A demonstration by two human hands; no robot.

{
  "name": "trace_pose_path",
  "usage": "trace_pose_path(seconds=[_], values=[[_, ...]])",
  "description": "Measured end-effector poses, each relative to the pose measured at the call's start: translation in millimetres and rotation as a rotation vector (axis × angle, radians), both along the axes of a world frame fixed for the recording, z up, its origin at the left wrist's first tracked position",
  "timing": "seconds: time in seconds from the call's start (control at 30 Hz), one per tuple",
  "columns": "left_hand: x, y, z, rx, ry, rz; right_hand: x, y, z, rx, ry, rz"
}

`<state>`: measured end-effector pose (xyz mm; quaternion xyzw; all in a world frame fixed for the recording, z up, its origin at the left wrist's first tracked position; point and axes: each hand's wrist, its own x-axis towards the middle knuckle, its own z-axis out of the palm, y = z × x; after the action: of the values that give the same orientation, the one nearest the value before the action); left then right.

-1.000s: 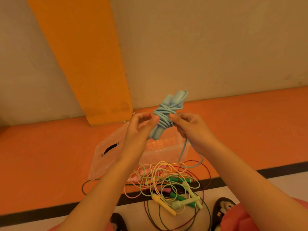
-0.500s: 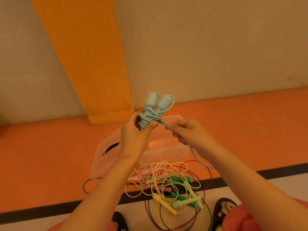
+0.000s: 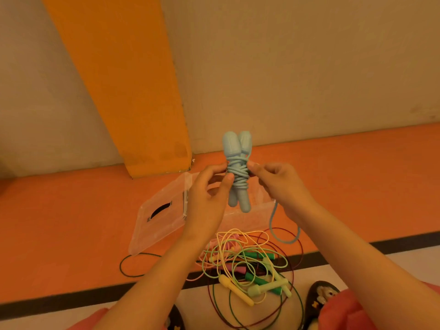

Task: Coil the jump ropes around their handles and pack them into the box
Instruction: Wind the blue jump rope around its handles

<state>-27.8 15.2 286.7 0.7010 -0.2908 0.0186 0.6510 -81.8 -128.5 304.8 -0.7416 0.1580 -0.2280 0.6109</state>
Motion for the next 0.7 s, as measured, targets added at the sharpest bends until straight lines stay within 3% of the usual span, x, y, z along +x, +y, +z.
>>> trace_pose_path(seconds=[0.13,0.23,0.33,0.5,0.7], values=[[2.5,-0.7,5.2,-0.114,0.278,-0.109,2.0,0.7,-2.6,0.027,-0.013,0.062],[-0.1,-0.8,9.4,-0.12,0.489,-0.354,0.6,7.1,-1.7,-0.015,-0.048,0.11],[-0.6,-1.6,7.8,-0.086,0.465,-0.4,-0.6,7.8,3.0,-0.05,-0.035,0.111],[1.3,-4.2,5.0,-0.021,0.331,-0.251,0.5,2.7,6.0,-0.122,0.083,0.091],[10.6,0.9,-0.2,-0.011,0.295,-0.058,1.0,-3.7,3.9,-0.208,0.224,0.13]])
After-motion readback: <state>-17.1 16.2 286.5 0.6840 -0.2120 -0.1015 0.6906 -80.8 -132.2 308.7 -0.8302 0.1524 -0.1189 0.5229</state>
